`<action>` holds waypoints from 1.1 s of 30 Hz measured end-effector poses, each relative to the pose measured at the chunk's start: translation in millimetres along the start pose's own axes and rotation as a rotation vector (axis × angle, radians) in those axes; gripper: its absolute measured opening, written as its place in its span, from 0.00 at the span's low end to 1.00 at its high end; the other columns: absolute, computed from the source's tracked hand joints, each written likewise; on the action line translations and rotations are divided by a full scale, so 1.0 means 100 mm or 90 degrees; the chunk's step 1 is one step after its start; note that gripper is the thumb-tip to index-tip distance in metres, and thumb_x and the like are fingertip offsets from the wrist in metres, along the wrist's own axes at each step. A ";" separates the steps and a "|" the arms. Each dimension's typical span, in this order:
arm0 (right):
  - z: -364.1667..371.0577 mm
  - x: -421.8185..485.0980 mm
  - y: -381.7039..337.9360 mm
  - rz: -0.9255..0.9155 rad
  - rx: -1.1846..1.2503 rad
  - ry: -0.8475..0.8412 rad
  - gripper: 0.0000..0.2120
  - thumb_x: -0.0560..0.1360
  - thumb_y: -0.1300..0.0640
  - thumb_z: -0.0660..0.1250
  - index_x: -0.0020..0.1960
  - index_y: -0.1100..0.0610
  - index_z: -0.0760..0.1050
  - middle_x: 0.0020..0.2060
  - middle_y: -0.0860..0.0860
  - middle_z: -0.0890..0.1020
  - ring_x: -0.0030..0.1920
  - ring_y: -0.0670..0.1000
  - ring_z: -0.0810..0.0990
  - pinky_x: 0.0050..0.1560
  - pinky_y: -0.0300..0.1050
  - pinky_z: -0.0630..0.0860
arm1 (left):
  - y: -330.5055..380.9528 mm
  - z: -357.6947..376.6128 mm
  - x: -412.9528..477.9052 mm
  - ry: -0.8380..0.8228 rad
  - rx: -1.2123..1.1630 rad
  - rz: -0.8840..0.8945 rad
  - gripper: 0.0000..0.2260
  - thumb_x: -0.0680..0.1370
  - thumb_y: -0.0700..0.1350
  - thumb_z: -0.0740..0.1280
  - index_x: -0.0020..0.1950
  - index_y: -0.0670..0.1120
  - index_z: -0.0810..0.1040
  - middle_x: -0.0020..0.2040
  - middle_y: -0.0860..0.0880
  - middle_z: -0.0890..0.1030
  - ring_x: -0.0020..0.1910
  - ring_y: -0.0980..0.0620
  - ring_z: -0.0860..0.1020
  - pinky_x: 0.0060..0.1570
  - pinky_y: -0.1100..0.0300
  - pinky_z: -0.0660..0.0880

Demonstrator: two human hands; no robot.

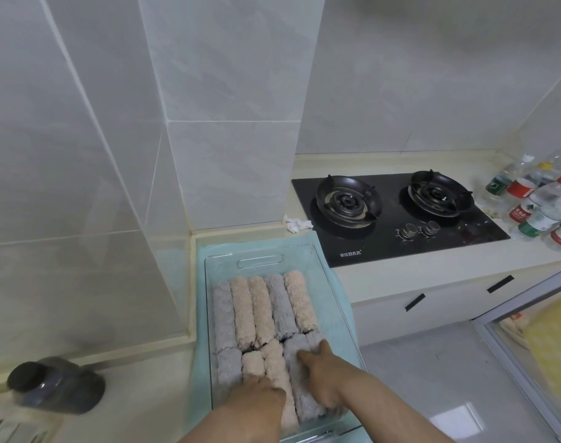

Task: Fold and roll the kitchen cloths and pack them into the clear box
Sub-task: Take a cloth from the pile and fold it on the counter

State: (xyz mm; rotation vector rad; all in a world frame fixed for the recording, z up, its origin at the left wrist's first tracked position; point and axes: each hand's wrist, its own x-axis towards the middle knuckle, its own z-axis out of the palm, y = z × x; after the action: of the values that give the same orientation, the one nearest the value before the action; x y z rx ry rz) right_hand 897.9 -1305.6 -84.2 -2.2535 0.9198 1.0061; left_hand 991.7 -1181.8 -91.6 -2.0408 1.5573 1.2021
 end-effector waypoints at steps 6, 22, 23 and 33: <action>-0.06 0.01 0.03 -0.008 0.042 -0.011 0.36 0.77 0.69 0.56 0.79 0.47 0.49 0.77 0.62 0.45 0.72 0.60 0.66 0.70 0.44 0.65 | -0.09 0.06 -0.02 0.014 -0.047 0.048 0.30 0.77 0.39 0.57 0.75 0.61 0.56 0.78 0.50 0.56 0.77 0.42 0.50 0.71 0.43 0.55; -0.40 0.25 -0.31 -0.272 -0.101 -0.023 0.29 0.78 0.70 0.52 0.75 0.49 0.65 0.77 0.51 0.61 0.75 0.52 0.61 0.71 0.40 0.58 | 0.26 0.18 -0.01 0.081 -0.395 -0.162 0.27 0.79 0.43 0.56 0.77 0.40 0.53 0.76 0.42 0.59 0.73 0.44 0.62 0.67 0.60 0.62; -0.43 0.31 -0.32 -0.289 -0.125 -0.051 0.29 0.79 0.70 0.52 0.75 0.49 0.64 0.77 0.51 0.59 0.76 0.52 0.60 0.71 0.39 0.57 | 0.25 0.19 0.03 0.103 -0.441 -0.179 0.25 0.79 0.42 0.56 0.75 0.39 0.56 0.73 0.42 0.64 0.70 0.46 0.66 0.58 0.67 0.64; -0.53 0.72 -0.31 -0.405 -0.318 -0.106 0.25 0.79 0.65 0.56 0.75 0.52 0.65 0.73 0.53 0.67 0.70 0.56 0.68 0.67 0.46 0.67 | 0.35 0.27 0.15 0.251 -0.482 -0.261 0.16 0.80 0.48 0.55 0.61 0.41 0.73 0.48 0.45 0.77 0.31 0.60 0.60 0.32 0.68 0.60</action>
State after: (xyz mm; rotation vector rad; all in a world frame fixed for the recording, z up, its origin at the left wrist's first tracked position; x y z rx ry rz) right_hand 979.8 -1347.8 -103.9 -2.5389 -0.1606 1.1653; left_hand 949.8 -1185.9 -111.0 -3.0345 0.7592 1.4065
